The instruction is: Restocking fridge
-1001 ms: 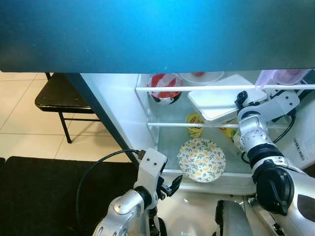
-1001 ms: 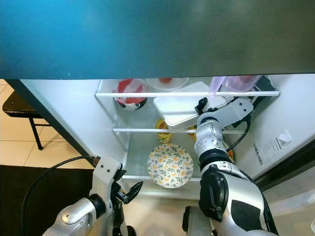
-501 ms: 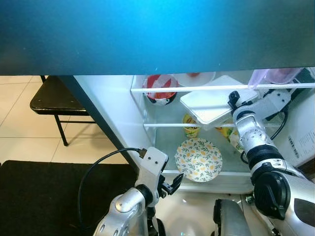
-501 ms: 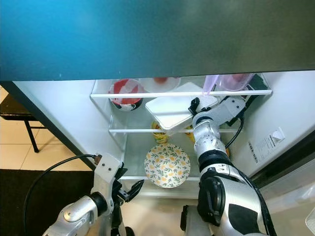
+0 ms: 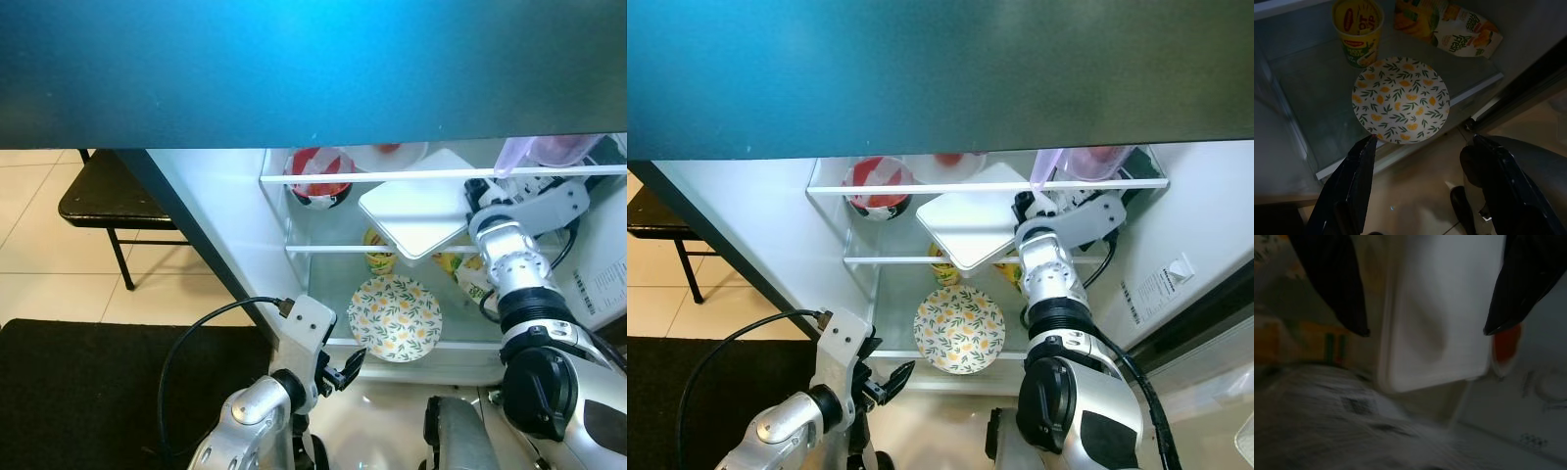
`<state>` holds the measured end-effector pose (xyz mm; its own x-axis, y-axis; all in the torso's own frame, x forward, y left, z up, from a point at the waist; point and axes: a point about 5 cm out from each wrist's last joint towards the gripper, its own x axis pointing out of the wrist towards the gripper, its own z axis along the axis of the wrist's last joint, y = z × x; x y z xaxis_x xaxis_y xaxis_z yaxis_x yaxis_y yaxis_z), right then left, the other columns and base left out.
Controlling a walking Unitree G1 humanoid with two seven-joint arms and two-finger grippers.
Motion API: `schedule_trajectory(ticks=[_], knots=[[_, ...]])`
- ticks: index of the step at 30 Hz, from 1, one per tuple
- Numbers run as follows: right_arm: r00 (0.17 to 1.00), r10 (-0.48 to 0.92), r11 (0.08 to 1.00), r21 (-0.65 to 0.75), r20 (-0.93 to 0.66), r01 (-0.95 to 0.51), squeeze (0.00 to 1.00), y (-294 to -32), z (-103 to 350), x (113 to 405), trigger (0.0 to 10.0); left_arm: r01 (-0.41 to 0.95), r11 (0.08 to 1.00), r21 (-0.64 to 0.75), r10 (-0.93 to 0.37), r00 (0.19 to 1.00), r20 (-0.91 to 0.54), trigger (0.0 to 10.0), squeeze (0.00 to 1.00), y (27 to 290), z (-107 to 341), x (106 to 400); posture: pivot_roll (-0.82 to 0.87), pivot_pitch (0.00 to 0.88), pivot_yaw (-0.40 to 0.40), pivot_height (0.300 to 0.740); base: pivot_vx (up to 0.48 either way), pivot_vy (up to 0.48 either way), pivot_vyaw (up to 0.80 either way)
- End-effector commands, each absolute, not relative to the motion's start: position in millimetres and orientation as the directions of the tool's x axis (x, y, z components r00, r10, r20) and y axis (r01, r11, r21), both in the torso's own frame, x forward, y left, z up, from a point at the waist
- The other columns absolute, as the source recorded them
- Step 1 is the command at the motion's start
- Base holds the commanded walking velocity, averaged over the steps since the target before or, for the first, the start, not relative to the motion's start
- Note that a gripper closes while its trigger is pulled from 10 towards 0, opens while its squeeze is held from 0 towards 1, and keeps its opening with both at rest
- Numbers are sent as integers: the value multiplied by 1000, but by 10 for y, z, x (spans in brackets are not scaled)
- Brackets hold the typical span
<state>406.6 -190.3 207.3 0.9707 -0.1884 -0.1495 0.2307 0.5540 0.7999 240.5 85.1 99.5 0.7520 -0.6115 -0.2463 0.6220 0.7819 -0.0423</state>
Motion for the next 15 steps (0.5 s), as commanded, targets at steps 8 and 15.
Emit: schedule_trajectory(ticks=[8, 15], knots=[[986, -133, 836, 523, -103, 167, 0, -1955, 2272, 3958, 10000, 620, 781, -71, -615, 746, -256, 10000, 0, 802, 923, 2372, 18, 281, 39, 606, 0, 0, 0], [987, -68, 900, 418, -143, 122, 0, -1966, 2136, 3814, 10000, 621, 781, -71, -616, 746, -252, 10000, 0, 790, 920, 2379, 15, 277, 37, 606, 0, 0, 0]])
